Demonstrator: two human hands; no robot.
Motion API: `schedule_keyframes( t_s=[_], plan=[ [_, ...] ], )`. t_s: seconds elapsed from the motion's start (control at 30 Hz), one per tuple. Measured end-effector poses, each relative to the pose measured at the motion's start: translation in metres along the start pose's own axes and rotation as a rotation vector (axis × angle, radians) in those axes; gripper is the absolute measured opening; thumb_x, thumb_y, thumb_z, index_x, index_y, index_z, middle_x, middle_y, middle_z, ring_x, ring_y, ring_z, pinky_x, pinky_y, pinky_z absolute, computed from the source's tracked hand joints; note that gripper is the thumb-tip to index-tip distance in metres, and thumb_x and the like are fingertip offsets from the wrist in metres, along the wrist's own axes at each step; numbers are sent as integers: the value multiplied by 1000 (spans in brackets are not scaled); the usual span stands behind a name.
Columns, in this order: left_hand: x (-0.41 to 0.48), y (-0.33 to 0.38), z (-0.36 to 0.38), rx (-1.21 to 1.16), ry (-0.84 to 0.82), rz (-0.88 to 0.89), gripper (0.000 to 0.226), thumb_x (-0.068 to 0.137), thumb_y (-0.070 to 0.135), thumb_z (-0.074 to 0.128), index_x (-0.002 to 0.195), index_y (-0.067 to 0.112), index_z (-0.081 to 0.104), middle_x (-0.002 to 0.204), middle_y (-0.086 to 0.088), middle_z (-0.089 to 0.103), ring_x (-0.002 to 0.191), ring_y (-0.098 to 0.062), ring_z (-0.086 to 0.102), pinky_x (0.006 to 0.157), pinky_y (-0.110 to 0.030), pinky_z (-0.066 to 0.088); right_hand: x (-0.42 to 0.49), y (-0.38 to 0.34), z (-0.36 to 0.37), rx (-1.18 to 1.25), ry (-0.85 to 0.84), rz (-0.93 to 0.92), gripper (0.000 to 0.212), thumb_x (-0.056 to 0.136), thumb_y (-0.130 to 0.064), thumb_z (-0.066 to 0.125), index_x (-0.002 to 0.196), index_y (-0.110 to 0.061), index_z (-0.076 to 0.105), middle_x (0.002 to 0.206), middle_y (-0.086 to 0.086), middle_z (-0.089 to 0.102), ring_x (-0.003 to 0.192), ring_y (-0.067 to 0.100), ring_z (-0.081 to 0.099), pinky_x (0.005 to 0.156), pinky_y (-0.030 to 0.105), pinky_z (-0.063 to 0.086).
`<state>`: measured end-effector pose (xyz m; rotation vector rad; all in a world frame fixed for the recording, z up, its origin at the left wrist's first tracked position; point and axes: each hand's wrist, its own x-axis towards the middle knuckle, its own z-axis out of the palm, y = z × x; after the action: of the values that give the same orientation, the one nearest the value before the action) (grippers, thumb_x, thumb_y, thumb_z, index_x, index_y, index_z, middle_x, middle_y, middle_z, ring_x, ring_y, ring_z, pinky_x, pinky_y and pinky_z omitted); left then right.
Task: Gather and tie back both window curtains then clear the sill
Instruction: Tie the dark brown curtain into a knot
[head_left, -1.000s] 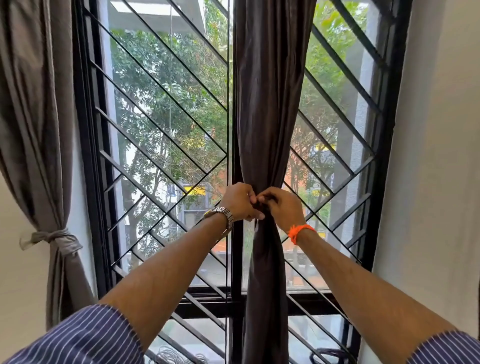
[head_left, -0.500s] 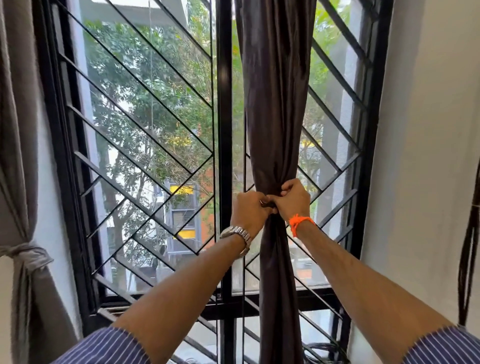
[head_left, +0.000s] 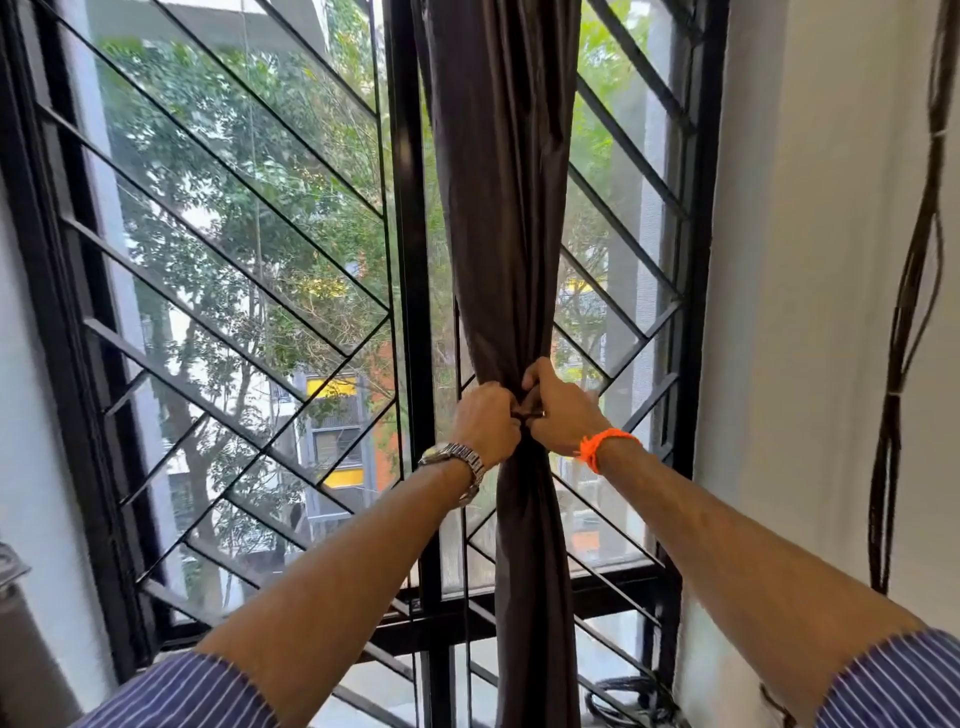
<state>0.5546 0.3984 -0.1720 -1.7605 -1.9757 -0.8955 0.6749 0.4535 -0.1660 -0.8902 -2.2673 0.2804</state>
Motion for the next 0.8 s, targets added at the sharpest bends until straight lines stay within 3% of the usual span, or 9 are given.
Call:
schedule_keyframes(
  t_s=[0.07, 0.13, 0.23, 0.33, 0.43, 0.5, 0.57, 0.67, 0.8],
  plan=[
    [6, 0, -3, -8, -64, 2, 18, 84, 12, 60, 97, 7, 71, 99, -10, 66, 93, -27, 62, 79, -34, 50, 1, 4, 2, -30, -29, 28, 39, 73, -3, 53, 102, -21, 34, 89, 5, 71, 89, 30, 63, 88, 38, 20],
    [12, -1, -8, -6, -151, -3, 18, 84, 13, 60, 97, 9, 72, 95, -9, 69, 90, -26, 64, 76, -33, 51, 3, 7, 2, -18, -60, 47, 34, 78, -3, 53, 102, -21, 35, 94, 4, 71, 94, 29, 62, 90, 38, 18],
    [22, -4, -17, -23, -281, -27, 15, 83, 10, 58, 89, 7, 71, 81, -8, 66, 80, -26, 64, 66, -31, 49, 3, 7, 0, 44, -104, 27, 35, 79, -9, 59, 101, -26, 38, 87, -7, 63, 94, 26, 62, 100, 50, 33],
    [29, -5, -28, -7, -382, -3, 12, 85, 11, 56, 81, 6, 66, 74, -6, 61, 72, -23, 58, 61, -29, 44, -2, 3, 6, 64, -12, -62, 37, 65, -12, 58, 91, -32, 41, 75, -10, 58, 80, 26, 62, 86, 56, 46],
    [33, -6, -40, 34, -504, 48, 12, 87, 10, 55, 79, 7, 64, 68, -2, 55, 67, -18, 51, 54, -25, 38, -9, 7, 13, 203, 158, -144, 32, 66, -2, 66, 82, -23, 48, 70, -2, 57, 66, 16, 59, 67, 41, 56],
    [34, -8, -46, 72, -578, 59, 17, 87, 10, 52, 71, 13, 57, 64, 2, 50, 60, -13, 45, 52, -24, 34, -10, 7, 14, 232, 182, -198, 36, 67, 6, 73, 77, -18, 49, 71, 3, 58, 61, 3, 56, 60, 20, 51],
    [37, -10, -51, 68, -648, 54, 25, 86, 9, 50, 63, 16, 48, 62, 2, 44, 55, -13, 38, 51, -24, 31, -11, 5, 13, 244, 167, -238, 39, 65, 8, 77, 74, -18, 50, 72, 3, 58, 63, 1, 53, 60, 9, 43],
    [38, -11, -58, 41, -721, 56, 27, 90, 9, 48, 64, 17, 43, 64, 1, 38, 56, -13, 32, 52, -24, 32, -7, 6, 9, 269, 128, -260, 37, 64, 10, 77, 75, -16, 53, 75, 4, 60, 68, 6, 50, 67, 14, 46],
    [38, -13, -61, -14, -736, 42, 23, 93, 12, 48, 71, 18, 49, 68, 3, 41, 61, -12, 37, 57, -24, 36, -8, 6, 8, 292, 150, -256, 31, 68, 17, 65, 76, -11, 55, 79, 10, 62, 71, 10, 53, 68, 18, 48]
  ],
)
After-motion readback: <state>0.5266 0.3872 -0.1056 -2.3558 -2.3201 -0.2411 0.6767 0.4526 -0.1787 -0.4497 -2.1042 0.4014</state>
